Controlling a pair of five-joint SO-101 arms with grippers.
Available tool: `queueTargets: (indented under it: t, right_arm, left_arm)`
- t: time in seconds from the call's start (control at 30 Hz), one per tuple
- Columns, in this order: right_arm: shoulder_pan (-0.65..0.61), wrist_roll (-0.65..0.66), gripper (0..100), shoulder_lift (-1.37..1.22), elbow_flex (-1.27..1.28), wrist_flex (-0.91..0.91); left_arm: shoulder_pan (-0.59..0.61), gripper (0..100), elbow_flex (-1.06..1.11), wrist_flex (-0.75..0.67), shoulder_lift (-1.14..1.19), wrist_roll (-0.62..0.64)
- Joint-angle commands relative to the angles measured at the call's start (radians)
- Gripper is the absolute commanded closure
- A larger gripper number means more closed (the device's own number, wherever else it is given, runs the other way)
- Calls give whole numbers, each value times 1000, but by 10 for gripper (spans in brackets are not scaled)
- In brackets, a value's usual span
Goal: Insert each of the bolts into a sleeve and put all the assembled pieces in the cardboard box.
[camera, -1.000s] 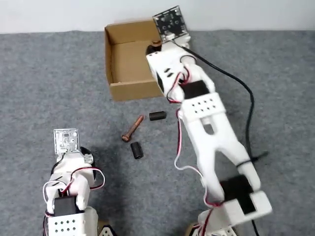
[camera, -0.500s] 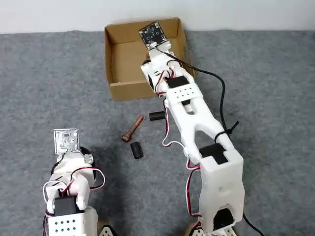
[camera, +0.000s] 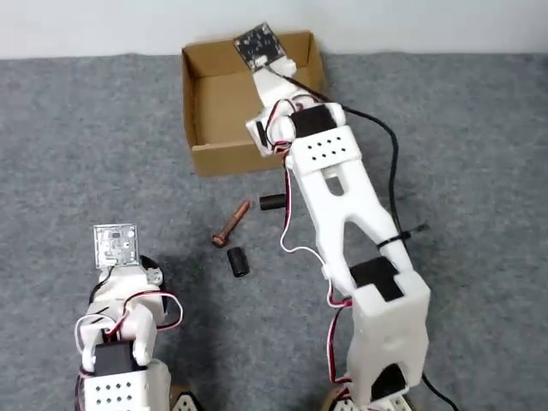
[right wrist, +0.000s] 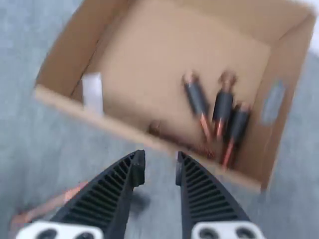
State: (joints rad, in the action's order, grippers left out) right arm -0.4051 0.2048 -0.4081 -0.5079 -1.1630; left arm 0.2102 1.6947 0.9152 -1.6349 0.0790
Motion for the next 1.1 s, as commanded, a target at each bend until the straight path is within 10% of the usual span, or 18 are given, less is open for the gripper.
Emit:
queueTargets:
  t: [0.0,0.27,0.57,1.07]
  right_arm:
    - [-8,11,924,84,-49,-180]
    - [-42,330,919,30,-46,-455]
    - [-54,342,702,-153,-52,-472]
    - [-54,427,713,-484,-410,-389]
  left_arm:
    - [8,994,-5,-20,8,-8]
    - [8,994,-5,-20,8,-9]
    - [8,994,-5,-20,8,-9]
    - [9,994,-5,-21,8,-8]
